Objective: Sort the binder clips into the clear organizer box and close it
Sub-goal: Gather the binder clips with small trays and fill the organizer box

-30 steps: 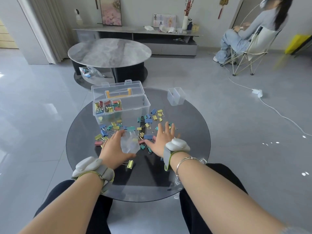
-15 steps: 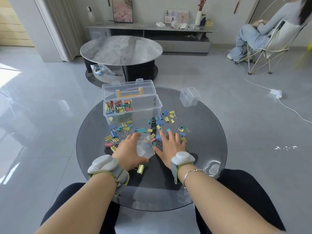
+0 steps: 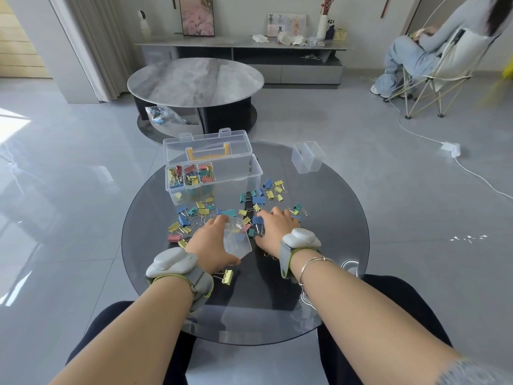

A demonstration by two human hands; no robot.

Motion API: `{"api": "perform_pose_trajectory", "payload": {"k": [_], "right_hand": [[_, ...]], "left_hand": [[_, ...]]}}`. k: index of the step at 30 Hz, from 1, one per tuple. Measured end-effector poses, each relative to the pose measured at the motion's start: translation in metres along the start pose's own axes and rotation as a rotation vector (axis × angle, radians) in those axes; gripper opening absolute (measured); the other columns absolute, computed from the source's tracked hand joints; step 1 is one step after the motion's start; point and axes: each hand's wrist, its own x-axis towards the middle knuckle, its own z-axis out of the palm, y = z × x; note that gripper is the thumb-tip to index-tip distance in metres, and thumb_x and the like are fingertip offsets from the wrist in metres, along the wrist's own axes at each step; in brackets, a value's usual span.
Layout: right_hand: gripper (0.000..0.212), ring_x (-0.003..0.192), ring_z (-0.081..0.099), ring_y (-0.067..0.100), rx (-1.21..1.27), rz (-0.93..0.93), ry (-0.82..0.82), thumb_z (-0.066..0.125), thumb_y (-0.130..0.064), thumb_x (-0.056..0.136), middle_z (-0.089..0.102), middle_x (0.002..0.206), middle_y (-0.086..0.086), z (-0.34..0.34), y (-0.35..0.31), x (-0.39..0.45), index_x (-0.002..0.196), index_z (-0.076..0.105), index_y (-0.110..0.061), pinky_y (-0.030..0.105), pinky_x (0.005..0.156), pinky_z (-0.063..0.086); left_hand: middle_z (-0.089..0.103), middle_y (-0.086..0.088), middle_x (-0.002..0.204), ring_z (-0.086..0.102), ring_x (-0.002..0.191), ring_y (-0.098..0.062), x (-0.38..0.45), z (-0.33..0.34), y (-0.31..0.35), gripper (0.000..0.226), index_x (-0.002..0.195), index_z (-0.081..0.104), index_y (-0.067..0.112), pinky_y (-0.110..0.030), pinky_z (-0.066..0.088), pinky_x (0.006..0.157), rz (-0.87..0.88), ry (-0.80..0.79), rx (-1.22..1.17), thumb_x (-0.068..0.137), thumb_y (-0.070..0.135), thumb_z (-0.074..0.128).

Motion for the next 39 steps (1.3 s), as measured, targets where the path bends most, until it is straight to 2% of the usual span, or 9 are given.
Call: {"api": "perform_pose_trajectory", "payload": {"k": [5, 9, 12, 15, 19, 24, 27, 31, 39], "right_hand": [[0.046, 0.113, 0.050, 0.029, 0.103, -0.022, 0.052, 0.063, -0.036, 0.083, 0.052, 0.118, 0.005, -0.005, 0.001, -0.009, 0.127, 0.051, -0.029, 0.038, 0.089, 0.043], [0.048, 0.089, 0.057, 0.009, 0.705, 0.048, 0.155, 0.071, -0.025, 0.080, 0.060, 0.102, -0.007, -0.024, -0.003, -0.018, 0.125, 0.054, -0.021, 0.026, 0.080, 0.045], [0.050, 0.082, 0.059, 0.003, 1.004, -0.020, -0.025, 0.075, -0.020, 0.079, 0.066, 0.095, -0.005, -0.038, -0.007, -0.024, 0.124, 0.054, -0.016, 0.021, 0.081, 0.049], [0.054, 0.090, 0.057, 0.005, 0.850, -0.134, -0.189, 0.077, -0.028, 0.078, 0.062, 0.108, -0.003, -0.041, -0.012, -0.036, 0.127, 0.055, -0.020, 0.010, 0.080, 0.046], [0.057, 0.104, 0.053, 0.017, 0.732, -0.158, -0.272, 0.073, -0.036, 0.081, 0.052, 0.119, 0.003, -0.035, -0.012, -0.036, 0.133, 0.052, -0.029, 0.025, 0.091, 0.041], [0.042, 0.105, 0.051, 0.015, 0.650, -0.069, -0.094, 0.061, -0.039, 0.087, 0.050, 0.114, 0.000, -0.028, -0.001, -0.026, 0.126, 0.057, -0.026, 0.027, 0.092, 0.040], [0.080, 0.129, 0.034, 0.028, 0.059, -0.037, 0.018, 0.062, -0.064, 0.075, 0.037, 0.140, 0.003, -0.022, 0.021, -0.021, 0.140, 0.036, -0.027, 0.040, 0.103, 0.036], [0.121, 0.143, 0.012, 0.034, -0.150, -0.006, -0.091, 0.051, -0.089, 0.058, 0.007, 0.159, 0.004, -0.016, 0.043, -0.021, 0.151, 0.004, -0.028, 0.051, 0.111, 0.022], [0.065, 0.123, 0.033, 0.032, -0.121, -0.021, -0.029, 0.046, -0.069, 0.083, 0.032, 0.132, 0.008, -0.004, 0.030, -0.022, 0.128, 0.042, -0.022, 0.042, 0.087, 0.048]], "left_hand": [[0.047, -0.001, 0.135, 0.054, 0.113, -0.025, 0.002, 0.002, -0.001, 0.098, 0.138, 0.030, 0.020, -0.037, 0.051, 0.090, -0.010, -0.001, 0.009, 0.059, 0.039, 0.085], [0.048, 0.000, 0.134, 0.054, 0.110, -0.023, 0.001, 0.003, -0.004, 0.098, 0.137, 0.031, 0.020, -0.034, 0.051, 0.088, -0.008, 0.014, -0.028, 0.057, 0.038, 0.086], [0.051, 0.000, 0.130, 0.054, 0.107, -0.022, 0.000, 0.005, -0.005, 0.095, 0.134, 0.034, 0.021, -0.033, 0.049, 0.088, -0.013, 0.037, -0.073, 0.055, 0.038, 0.085], [0.053, 0.000, 0.128, 0.054, 0.108, -0.023, 0.000, 0.007, -0.006, 0.094, 0.131, 0.036, 0.022, -0.037, 0.048, 0.092, -0.021, 0.052, -0.095, 0.054, 0.039, 0.086], [0.051, 0.000, 0.131, 0.051, 0.113, -0.024, -0.001, 0.007, -0.008, 0.096, 0.132, 0.033, 0.022, -0.042, 0.047, 0.097, -0.043, 0.039, -0.098, 0.054, 0.042, 0.086], [0.051, 0.001, 0.130, 0.051, 0.112, -0.024, -0.003, 0.007, -0.011, 0.098, 0.133, 0.032, 0.023, -0.042, 0.047, 0.095, -0.043, 0.039, -0.109, 0.053, 0.041, 0.085], [0.050, 0.001, 0.132, 0.050, 0.114, -0.024, -0.002, 0.007, -0.010, 0.101, 0.135, 0.031, 0.022, -0.042, 0.046, 0.096, -0.040, 0.035, -0.103, 0.053, 0.043, 0.085], [0.050, 0.001, 0.131, 0.051, 0.112, -0.022, -0.001, 0.008, -0.011, 0.101, 0.134, 0.031, 0.022, -0.042, 0.047, 0.096, -0.042, 0.028, -0.086, 0.052, 0.044, 0.085], [0.048, 0.001, 0.133, 0.052, 0.112, -0.024, 0.011, 0.000, 0.004, 0.100, 0.136, 0.033, 0.020, -0.036, 0.048, 0.093, 0.005, -0.039, 0.059, 0.055, 0.040, 0.088]]}}
